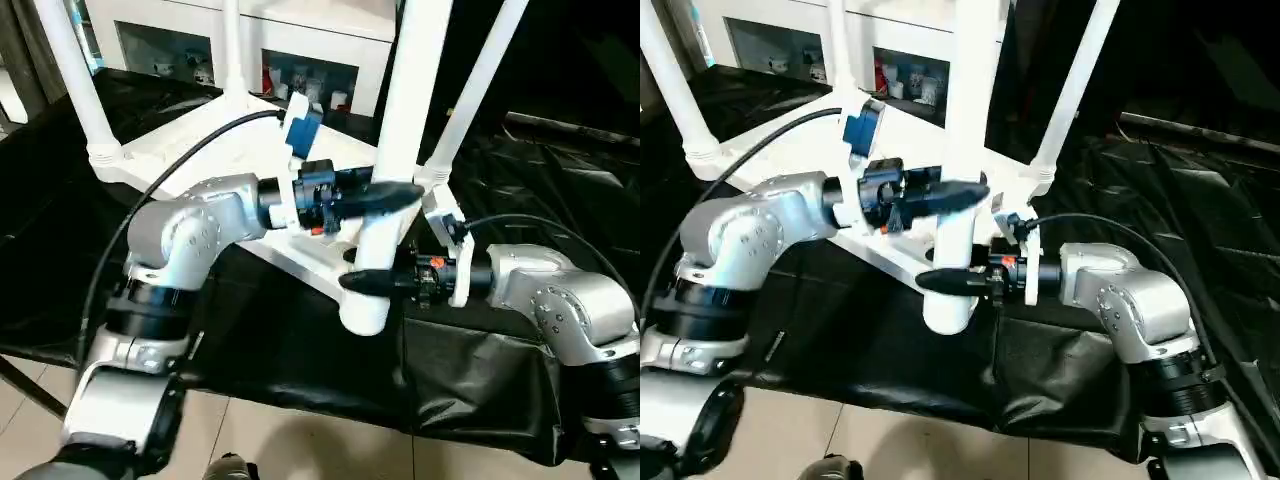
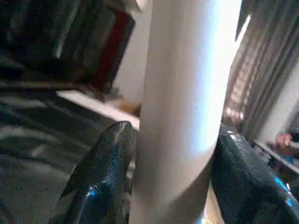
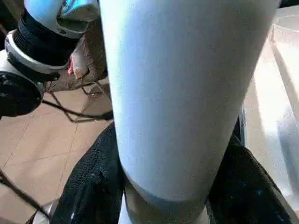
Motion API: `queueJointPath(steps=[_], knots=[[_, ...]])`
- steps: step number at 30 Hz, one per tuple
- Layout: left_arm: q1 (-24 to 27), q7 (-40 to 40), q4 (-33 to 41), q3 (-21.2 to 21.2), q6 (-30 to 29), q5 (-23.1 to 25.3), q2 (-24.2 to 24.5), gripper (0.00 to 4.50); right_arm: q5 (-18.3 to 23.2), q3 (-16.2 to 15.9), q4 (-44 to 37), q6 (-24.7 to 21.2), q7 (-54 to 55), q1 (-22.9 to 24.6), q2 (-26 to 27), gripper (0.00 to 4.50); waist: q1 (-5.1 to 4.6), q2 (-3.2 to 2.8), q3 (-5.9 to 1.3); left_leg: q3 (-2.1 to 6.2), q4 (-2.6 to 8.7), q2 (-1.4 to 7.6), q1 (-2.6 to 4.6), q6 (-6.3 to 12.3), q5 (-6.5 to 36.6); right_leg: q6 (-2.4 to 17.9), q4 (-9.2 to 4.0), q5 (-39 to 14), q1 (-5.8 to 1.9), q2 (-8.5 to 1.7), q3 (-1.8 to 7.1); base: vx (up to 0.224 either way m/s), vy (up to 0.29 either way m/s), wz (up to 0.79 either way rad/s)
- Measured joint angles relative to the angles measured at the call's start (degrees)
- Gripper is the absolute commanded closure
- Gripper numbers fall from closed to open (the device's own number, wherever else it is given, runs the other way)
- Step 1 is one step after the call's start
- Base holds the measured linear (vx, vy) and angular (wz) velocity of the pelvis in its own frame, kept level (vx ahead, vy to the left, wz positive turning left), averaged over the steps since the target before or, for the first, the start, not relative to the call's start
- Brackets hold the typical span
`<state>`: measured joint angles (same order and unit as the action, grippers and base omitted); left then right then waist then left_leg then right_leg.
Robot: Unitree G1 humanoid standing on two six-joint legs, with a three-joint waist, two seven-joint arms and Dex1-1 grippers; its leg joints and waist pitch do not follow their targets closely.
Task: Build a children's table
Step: Pick table leg
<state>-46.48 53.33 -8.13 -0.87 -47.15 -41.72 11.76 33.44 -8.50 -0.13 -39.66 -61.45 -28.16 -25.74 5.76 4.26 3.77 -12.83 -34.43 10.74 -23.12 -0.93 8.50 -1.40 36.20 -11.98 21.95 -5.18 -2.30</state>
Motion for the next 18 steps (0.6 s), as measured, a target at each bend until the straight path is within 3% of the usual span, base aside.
queueJointPath(steps=[4, 7, 8, 12, 13, 15, 18], knots=[[-0.2, -4.81, -0.2, -5.86, 4.11, -3.11, -4.81, 1.53, -0.17, 1.05, 0.58, 1.61, 2.46, 0.13, 1.86, 2.61, 0.05, 0.0, 0.0, 0.0, -0.02, 0.0, -0.01, 0.01, 0.01, 0.01, -0.01, 0.01, -0.01, 0.0, 0.0, 0.0, 0.0, 0.0], [-0.2, -9.56, -2.34, -12.65, 7.68, -8.83, -10.09, 1.53, -0.13, 3.34, 0.92, 3.75, 5.67, 0.14, 4.46, 2.61, 0.05, 0.0, 0.0, 0.01, -0.03, 0.0, 0.0, 0.01, 0.0, 0.03, 0.0, 0.02, -0.03, 0.0, -0.01, 0.0, 0.0, 0.0], [-0.22, -12.2, -3.79, -16.79, 8.24, -12.42, -12.2, 1.53, -0.1, 4.72, 1.12, 4.61, 7.55, 0.13, 5.81, 2.61, 0.02, 0.0, 0.0, 0.0, -0.04, -0.01, 0.0, 0.01, 0.0, 0.04, 0.01, 0.03, -0.03, 0.0, 0.0, 0.0, 0.0, 0.0], [0.14, -16.07, -6.99, -23.19, 10.8, -17.23, -13.44, 1.53, -0.23, 8.17, 1.51, 7.29, 12.88, 0.66, 8.04, 2.61, -0.03, 0.0, -0.01, 0.01, -0.05, 0.0, -0.01, 0.01, 0.01, 0.06, -0.02, 0.04, -0.03, 0.0, -0.01, 0.0, 0.0, 0.0], [0.87, -15.71, -6.95, -22.85, 12.2, -15.88, -12.43, 1.53, -0.73, 8.77, 1.52, 8.39, 14.82, 0.89, 8.68, 2.61, -0.06, 0.0, -0.01, 0.01, -0.03, 0.0, 0.0, 0.01, 0.01, 0.06, -0.04, 0.04, -0.03, 0.0, -0.01, 0.0, 0.0, 0.0], [3.48, -12.59, -6.98, -17.23, 16.02, -6.57, -6.8, 1.53, -3.33, 9.32, 1.75, 11.25, 18.36, 1.8, 9.03, 2.61, -0.24, 0.0, -0.01, 0.02, 0.01, 0.02, 0.0, 0.0, 0.0, 0.01, -0.09, 0.02, -0.02, 0.02, -0.02, 0.0, 0.0, 0.0], [6.02, -4.78, -8.51, -0.8, 25.41, 12.62, 5.33, 1.53, -9.42, 9.16, 4.62, 15.1, 23.16, 3.27, 7.72, 2.61, 0.0, -0.01, 0.0, 0.08, 0.07, -0.01, -0.02, 0.0, 0.01, -0.32, -0.19, -0.03, -0.04, 0.02, -0.02, 0.0, 0.0, 0.0]])
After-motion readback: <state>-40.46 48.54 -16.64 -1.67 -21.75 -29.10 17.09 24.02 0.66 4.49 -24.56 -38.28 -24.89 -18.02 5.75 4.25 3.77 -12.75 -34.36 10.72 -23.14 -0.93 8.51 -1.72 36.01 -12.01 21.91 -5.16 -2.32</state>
